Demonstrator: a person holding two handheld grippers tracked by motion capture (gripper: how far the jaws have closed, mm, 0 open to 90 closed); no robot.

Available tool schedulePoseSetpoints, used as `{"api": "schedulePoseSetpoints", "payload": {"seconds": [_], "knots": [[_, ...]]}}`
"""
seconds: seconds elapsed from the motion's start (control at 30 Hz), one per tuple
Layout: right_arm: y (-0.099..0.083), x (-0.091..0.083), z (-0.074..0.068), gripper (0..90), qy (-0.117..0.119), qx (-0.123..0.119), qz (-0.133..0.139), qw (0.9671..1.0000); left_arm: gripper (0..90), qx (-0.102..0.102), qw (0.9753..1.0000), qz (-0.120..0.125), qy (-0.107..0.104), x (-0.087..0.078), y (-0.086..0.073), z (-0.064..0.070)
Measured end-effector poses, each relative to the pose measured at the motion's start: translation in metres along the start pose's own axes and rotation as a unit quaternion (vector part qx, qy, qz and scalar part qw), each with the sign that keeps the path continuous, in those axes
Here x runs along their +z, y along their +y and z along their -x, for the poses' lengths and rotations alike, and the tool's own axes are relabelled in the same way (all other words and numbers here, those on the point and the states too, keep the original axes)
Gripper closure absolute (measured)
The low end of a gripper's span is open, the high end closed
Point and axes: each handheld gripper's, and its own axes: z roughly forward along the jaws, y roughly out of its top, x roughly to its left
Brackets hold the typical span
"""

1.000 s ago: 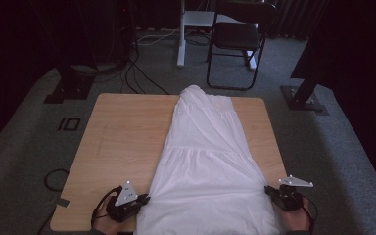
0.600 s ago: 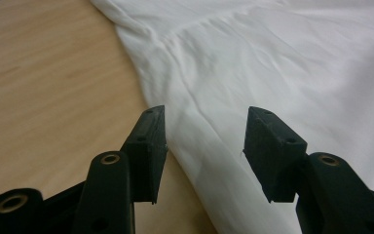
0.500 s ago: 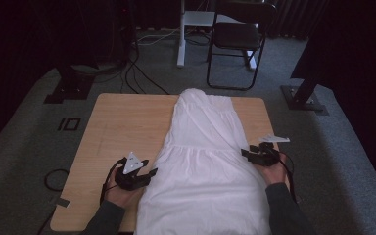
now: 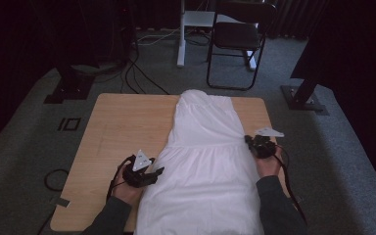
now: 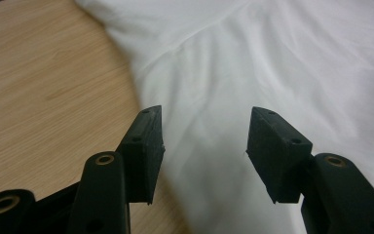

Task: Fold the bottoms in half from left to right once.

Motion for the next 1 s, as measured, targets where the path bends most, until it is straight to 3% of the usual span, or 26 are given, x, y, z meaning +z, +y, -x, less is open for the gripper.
{"api": "schedulePoseSetpoints", "payload": {"seconds": [0.03,0.1,0.2,0.27,0.47,0.6,0.7,0.73,0.83,1.0], "knots": [[0.003,-0.007,0.006,87.7,-0.027,0.003,0.014,0.9995,48.2,-0.001,1.0000,0.001,0.001,0.001,0.000,0.000],[0.000,-0.003,0.014,87.5,-0.041,0.006,-0.007,0.9991,48.1,-0.006,1.0000,0.003,0.002,0.003,0.001,-0.001],[-0.022,0.020,0.022,87.2,-0.039,0.018,-0.069,0.9967,47.7,-0.015,0.9998,0.004,0.009,0.011,0.007,-0.005],[-0.033,0.031,0.024,87.2,-0.028,0.030,-0.085,0.9955,47.0,-0.018,0.9997,0.000,0.015,0.019,0.015,-0.010],[-0.040,0.039,0.024,87.2,-0.021,0.037,-0.100,0.9940,45.2,-0.049,0.9981,-0.022,0.030,0.064,0.046,-0.031],[-0.040,0.039,0.026,87.1,-0.014,0.041,-0.100,0.9940,44.4,-0.083,0.9952,-0.051,0.006,0.101,0.058,-0.037],[-0.041,0.039,0.026,87.1,-0.013,0.041,-0.098,0.9943,44.4,-0.078,0.9944,-0.071,0.010,0.119,0.059,-0.034],[-0.041,0.039,0.026,87.1,-0.012,0.042,-0.097,0.9943,47.7,-0.073,0.9943,-0.077,0.010,0.121,0.057,-0.034],[-0.042,0.038,0.027,87.1,-0.007,0.052,-0.094,0.9942,82.5,-0.050,0.9953,-0.081,0.018,0.122,0.052,-0.031],[-0.044,0.035,0.025,86.9,0.007,0.058,-0.093,0.9940,87.8,-0.038,0.9961,-0.076,0.025,0.108,0.041,-0.032]]}}
